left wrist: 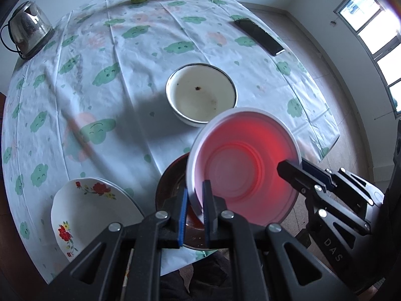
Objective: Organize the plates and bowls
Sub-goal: 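Lift the pink bowl with both grippers and carry it over the steel bowl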
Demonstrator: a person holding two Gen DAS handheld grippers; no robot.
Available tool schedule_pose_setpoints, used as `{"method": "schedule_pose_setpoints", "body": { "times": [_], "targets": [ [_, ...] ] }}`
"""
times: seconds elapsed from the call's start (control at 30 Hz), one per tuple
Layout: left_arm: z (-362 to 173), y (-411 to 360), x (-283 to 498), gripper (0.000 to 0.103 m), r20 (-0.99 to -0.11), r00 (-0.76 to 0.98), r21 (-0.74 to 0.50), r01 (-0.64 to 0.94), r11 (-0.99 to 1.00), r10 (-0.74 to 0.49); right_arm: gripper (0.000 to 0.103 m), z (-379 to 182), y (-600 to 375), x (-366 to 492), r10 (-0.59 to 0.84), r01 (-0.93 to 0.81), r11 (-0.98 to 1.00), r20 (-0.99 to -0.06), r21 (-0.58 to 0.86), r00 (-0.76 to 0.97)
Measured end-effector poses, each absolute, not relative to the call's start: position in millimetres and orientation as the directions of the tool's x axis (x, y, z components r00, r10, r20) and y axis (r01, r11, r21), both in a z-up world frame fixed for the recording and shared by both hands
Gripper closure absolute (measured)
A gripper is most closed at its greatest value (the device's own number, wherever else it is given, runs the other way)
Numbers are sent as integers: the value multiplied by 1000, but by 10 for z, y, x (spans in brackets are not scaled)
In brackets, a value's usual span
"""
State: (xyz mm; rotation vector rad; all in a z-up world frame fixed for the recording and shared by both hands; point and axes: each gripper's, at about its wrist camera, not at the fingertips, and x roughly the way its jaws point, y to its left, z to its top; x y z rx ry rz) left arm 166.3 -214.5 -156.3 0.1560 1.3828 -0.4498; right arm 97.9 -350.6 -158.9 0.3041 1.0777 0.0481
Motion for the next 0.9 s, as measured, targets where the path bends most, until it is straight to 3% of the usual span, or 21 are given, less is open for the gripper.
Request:
{"method": "schedule_pose_setpoints", "body": {
  "times": [0.9],
  "targets": [
    [-1660, -1950, 1636, 96, -974, 108, -148, 369, 917, -201, 87, -1691, -3306, 978, 208, 63, 963, -874, 261, 438]
  ]
}}
